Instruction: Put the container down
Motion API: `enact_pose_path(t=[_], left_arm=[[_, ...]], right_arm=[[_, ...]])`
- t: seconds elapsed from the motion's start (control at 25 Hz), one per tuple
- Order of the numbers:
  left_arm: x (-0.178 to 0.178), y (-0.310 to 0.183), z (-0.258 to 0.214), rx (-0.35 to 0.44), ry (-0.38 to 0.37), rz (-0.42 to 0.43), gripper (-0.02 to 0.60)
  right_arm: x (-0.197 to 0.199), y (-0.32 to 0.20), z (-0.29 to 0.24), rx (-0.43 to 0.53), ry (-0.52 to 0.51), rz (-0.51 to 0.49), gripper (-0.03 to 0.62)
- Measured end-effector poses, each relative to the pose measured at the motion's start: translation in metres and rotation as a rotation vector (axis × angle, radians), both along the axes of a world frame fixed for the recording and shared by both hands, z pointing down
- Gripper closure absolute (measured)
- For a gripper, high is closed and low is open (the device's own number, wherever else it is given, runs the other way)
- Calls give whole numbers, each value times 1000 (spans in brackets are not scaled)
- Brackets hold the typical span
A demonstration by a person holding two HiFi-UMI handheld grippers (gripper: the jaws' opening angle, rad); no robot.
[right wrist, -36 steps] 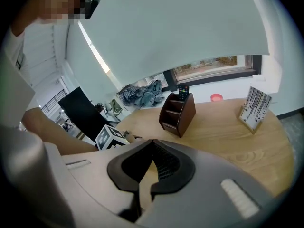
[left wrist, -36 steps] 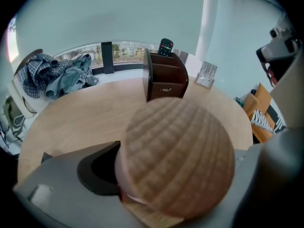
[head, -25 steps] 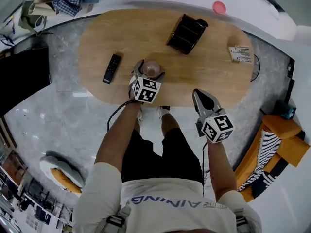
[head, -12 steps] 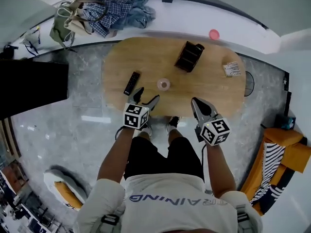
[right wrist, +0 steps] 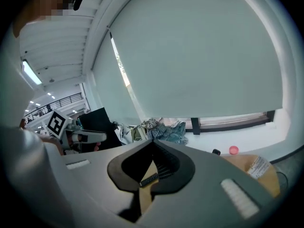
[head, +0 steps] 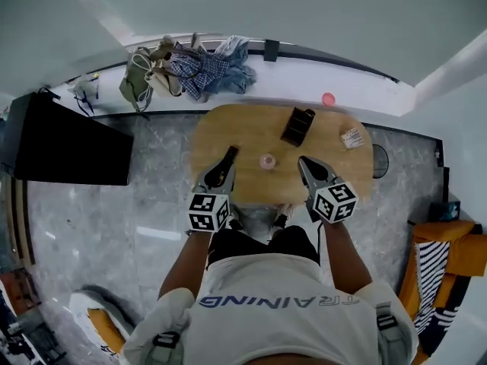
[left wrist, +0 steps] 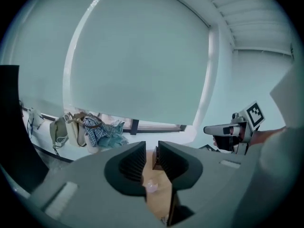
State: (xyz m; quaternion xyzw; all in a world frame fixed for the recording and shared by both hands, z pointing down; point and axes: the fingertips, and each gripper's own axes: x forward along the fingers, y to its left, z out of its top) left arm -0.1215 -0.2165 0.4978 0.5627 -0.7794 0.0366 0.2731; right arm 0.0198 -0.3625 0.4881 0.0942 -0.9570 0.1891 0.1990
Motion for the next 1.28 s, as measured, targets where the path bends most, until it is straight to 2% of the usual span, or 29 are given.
enact_pose_path(t=[0.2, 0.36, 0.52, 0.68, 0.84, 1.28], left_arm=[[-6, 13, -75, 97, -41, -57, 564], [-11, 7, -125, 156, -106, -71, 579], [-6, -3, -172, 215, -204, -49, 580], [-1, -12, -208, 270, -253, -12, 580], [0, -21, -215, 277, -264, 17, 580], [-2, -32, -213, 274, -251, 27, 580]], right_arm=[[-12, 5, -67, 71, -74, -13, 580], [-20, 2, -120, 134, -158, -13, 580], [-15, -1, -174, 201, -265, -1, 580], [-13, -3, -201, 247, -301, 1, 582], [-15, -4, -205, 272, -294, -1, 582], [-14, -14, -207, 269, -306, 7, 581]])
